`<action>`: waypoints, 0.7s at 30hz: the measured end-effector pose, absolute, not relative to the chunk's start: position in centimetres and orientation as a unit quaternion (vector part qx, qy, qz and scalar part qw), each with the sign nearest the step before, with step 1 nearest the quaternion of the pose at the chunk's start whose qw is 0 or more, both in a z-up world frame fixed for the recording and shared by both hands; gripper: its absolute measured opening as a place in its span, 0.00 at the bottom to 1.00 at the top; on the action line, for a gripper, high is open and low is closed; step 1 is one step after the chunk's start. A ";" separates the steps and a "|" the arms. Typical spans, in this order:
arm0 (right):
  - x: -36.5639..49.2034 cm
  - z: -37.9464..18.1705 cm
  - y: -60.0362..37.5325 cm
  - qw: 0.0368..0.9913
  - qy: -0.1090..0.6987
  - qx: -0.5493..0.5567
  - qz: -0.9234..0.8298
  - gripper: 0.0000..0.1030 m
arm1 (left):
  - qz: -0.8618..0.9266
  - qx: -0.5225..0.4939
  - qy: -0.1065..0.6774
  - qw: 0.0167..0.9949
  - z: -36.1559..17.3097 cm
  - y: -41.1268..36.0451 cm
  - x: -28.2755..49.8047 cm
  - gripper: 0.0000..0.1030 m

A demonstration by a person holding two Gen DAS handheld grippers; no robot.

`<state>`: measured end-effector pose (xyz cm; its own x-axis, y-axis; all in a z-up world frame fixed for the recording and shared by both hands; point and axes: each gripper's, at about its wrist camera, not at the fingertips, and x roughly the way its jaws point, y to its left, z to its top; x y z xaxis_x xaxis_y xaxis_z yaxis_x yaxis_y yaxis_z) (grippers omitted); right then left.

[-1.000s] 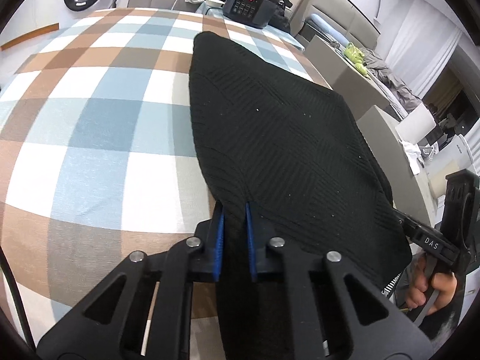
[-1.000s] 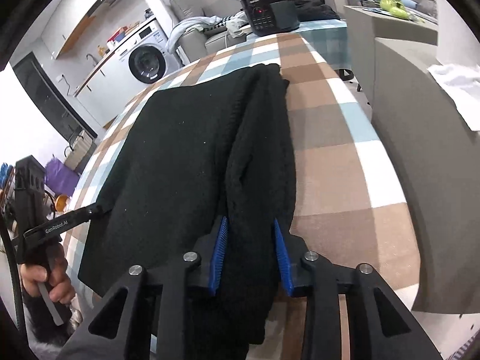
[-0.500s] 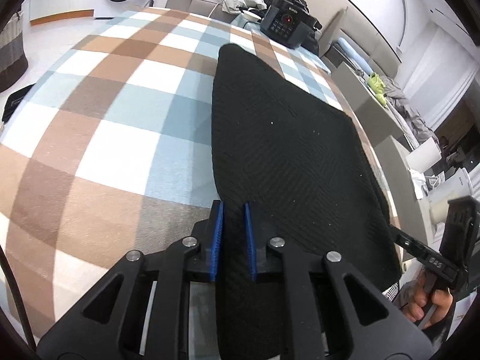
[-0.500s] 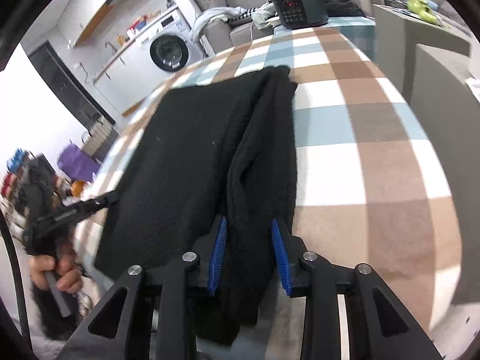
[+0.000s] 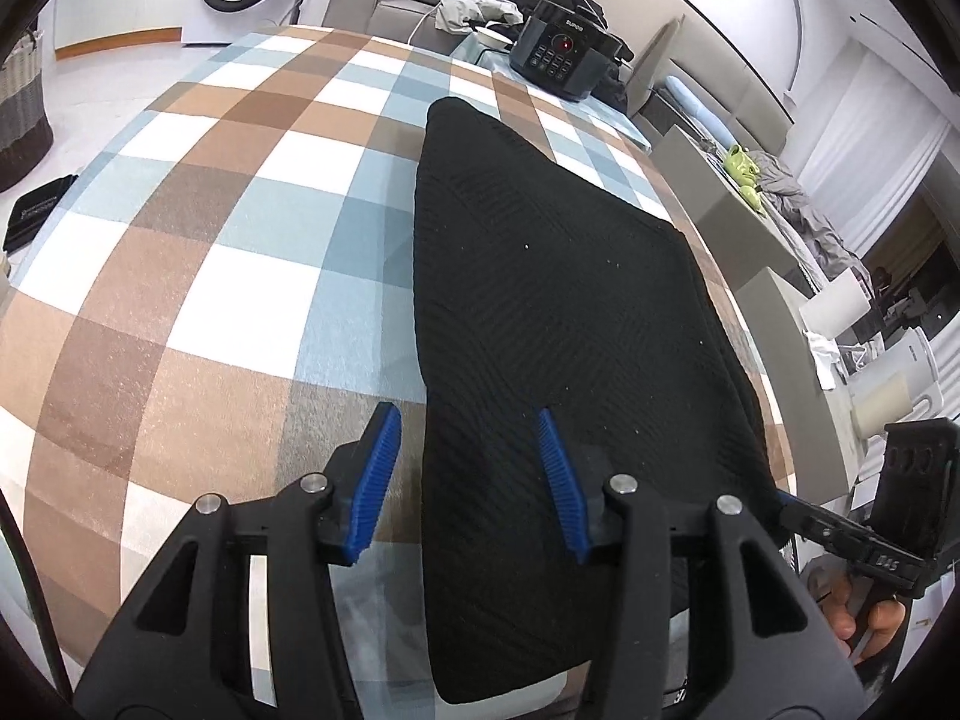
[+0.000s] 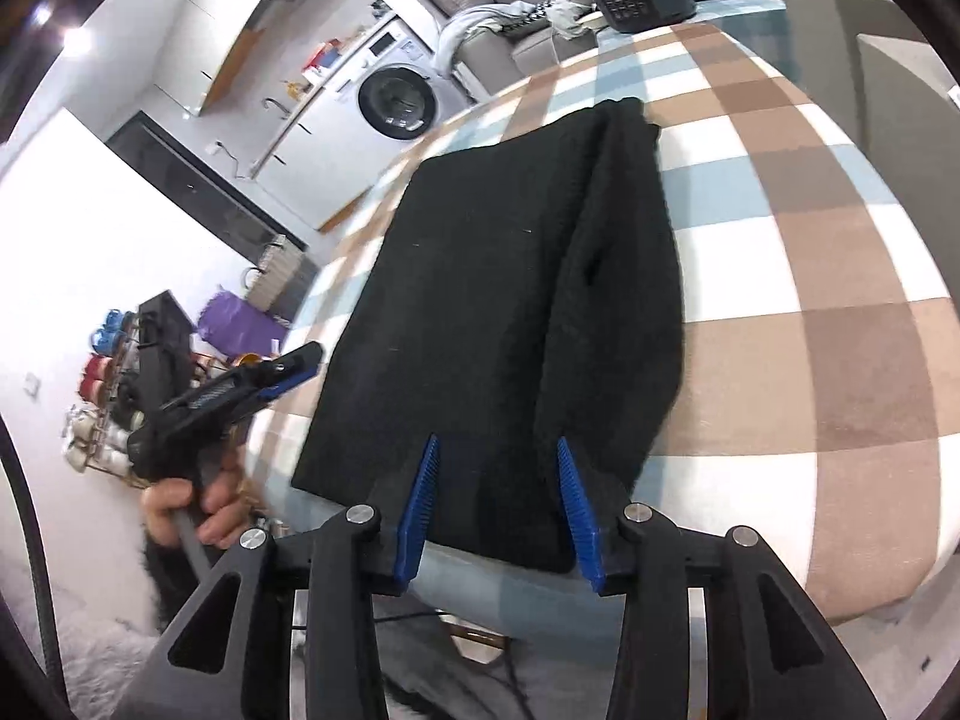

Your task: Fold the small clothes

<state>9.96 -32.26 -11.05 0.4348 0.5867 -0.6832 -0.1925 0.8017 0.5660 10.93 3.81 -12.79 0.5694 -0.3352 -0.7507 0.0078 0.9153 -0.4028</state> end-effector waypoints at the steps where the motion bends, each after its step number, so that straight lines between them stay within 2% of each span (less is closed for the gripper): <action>1: 10.0 -11.4 -32.3 0.819 0.483 0.206 0.232 0.40 | -0.099 -0.180 0.454 0.867 -12.8 3.7 10.8 0.43; 4: 10.2 -12.4 -32.8 0.809 0.501 0.214 0.223 0.40 | -0.101 -0.176 0.456 0.867 -12.8 3.6 10.8 0.43; 12: 10.3 -11.7 -32.5 0.803 0.469 0.248 0.273 0.40 | -0.107 -0.172 0.456 0.866 -12.7 3.1 10.7 0.43; 16: 12.1 -13.2 -32.4 0.797 0.477 0.265 0.258 0.39 | -0.106 -0.171 0.458 0.866 -12.7 3.0 10.7 0.43; 17: 12.5 -13.5 -32.4 0.797 0.476 0.269 0.256 0.37 | -0.106 -0.170 0.458 0.866 -12.7 3.0 10.7 0.43; 19: 13.2 -13.5 -32.3 0.806 0.471 0.260 0.248 0.17 | -0.106 -0.169 0.458 0.866 -12.6 3.0 10.5 0.43; 21: 13.6 -12.5 -31.6 0.817 0.466 0.233 0.249 0.11 | -0.108 -0.169 0.457 0.866 -12.4 2.9 10.5 0.43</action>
<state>13.57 -31.57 -12.45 0.4428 0.6232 -0.6446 -0.1895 0.7677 0.6121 10.52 2.94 -12.37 0.5585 -0.3412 -0.7561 0.0325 0.9198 -0.3911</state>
